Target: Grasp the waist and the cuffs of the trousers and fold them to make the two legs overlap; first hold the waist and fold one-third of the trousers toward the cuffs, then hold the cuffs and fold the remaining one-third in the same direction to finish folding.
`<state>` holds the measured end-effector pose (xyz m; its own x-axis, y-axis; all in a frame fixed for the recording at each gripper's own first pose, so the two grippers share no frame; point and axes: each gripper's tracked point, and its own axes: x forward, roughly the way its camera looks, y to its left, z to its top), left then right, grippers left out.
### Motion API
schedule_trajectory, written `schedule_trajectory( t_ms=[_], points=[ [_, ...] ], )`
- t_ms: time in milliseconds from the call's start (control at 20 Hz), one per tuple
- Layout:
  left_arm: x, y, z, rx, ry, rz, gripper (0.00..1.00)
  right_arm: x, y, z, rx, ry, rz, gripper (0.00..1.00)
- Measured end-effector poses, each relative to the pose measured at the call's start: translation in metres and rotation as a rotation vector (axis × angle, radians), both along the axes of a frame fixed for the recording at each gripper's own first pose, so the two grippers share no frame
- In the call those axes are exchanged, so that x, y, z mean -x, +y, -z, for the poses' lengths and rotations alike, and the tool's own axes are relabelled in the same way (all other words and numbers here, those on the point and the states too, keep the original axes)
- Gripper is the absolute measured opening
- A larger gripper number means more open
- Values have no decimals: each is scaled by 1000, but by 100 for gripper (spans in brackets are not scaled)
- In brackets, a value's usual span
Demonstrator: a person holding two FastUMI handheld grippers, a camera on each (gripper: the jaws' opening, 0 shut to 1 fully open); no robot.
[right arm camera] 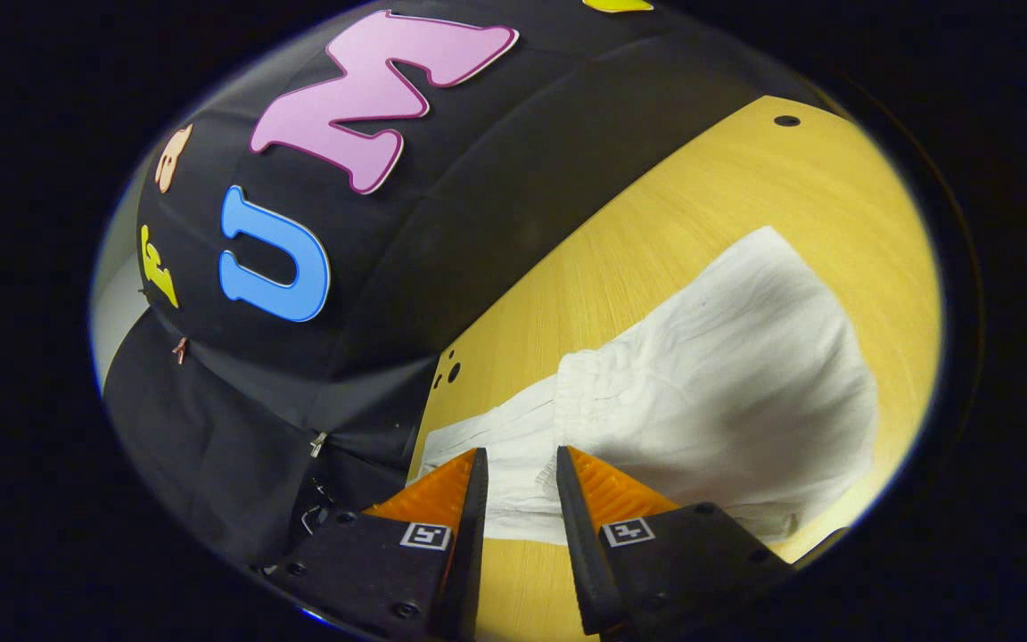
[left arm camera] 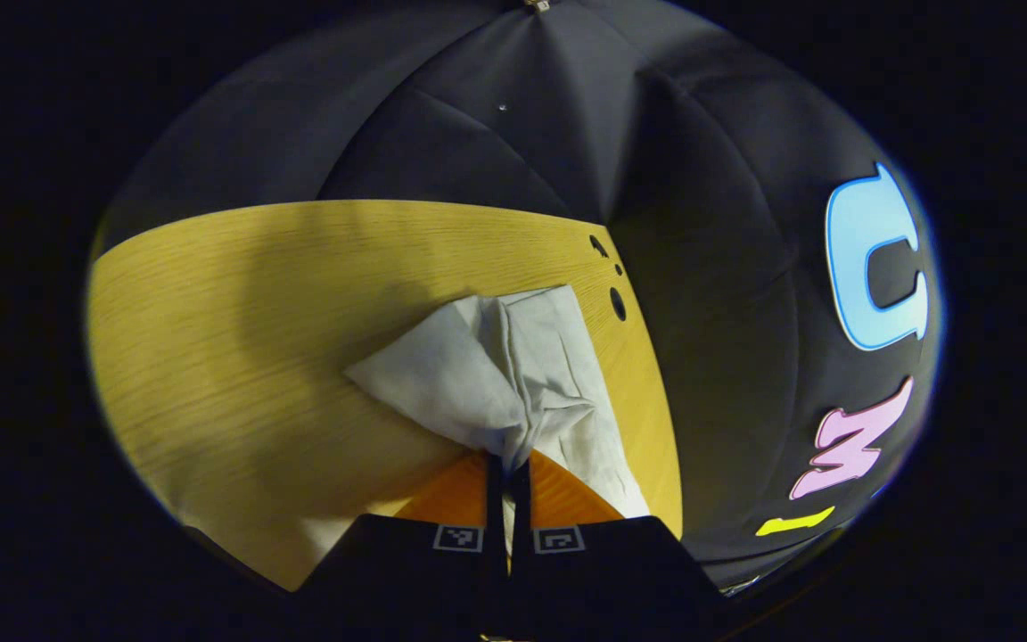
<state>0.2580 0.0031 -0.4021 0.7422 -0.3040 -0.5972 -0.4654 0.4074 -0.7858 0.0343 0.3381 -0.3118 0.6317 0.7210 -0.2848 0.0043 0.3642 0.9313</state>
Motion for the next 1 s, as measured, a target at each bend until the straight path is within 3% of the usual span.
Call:
schedule_trajectory(
  t_ms=[150, 350, 750, 1000],
  points=[
    [-18, 0, -12, 28, -38, -49, 6, 10, -48, -4, 17, 10, 59, 47],
    [-31, -9, -54, -9, -158, -31, 6, 33, -112, 0, 31, 39, 141, 47],
    [-48, -82, -137, -163, -337, 100, 6, 71, -198, 13, 30, 97, 232, 47],
    [-33, -164, -177, -238, -431, 229, 6, 80, -234, 22, 37, 101, 237, 47]
  ],
)
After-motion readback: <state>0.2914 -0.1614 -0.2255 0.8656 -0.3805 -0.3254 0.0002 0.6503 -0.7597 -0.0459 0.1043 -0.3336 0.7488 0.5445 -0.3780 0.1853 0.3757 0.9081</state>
